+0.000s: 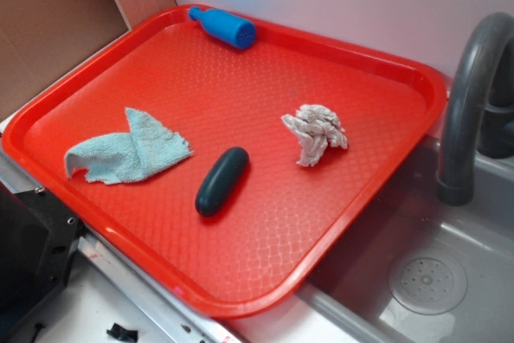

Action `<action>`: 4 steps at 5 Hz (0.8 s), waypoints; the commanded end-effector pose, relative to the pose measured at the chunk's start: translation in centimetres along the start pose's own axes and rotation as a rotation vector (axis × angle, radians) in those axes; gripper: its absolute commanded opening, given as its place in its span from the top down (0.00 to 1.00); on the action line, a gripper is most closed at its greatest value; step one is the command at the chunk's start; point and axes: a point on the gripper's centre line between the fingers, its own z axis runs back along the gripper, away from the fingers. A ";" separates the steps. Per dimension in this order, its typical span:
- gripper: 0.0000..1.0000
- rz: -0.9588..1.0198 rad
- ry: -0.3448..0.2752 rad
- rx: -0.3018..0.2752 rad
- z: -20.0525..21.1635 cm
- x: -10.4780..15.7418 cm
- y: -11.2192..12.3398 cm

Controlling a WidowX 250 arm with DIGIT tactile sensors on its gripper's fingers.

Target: Grab the white paper.

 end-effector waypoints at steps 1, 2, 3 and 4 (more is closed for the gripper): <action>0.00 0.000 0.000 0.000 0.0 0.0 0.0; 0.00 0.150 -0.094 -0.040 -1.2 0.9 -1.6; 0.00 0.317 -0.164 -0.021 -2.9 2.3 -3.5; 0.00 0.328 -0.148 -0.074 -5.2 4.3 -5.6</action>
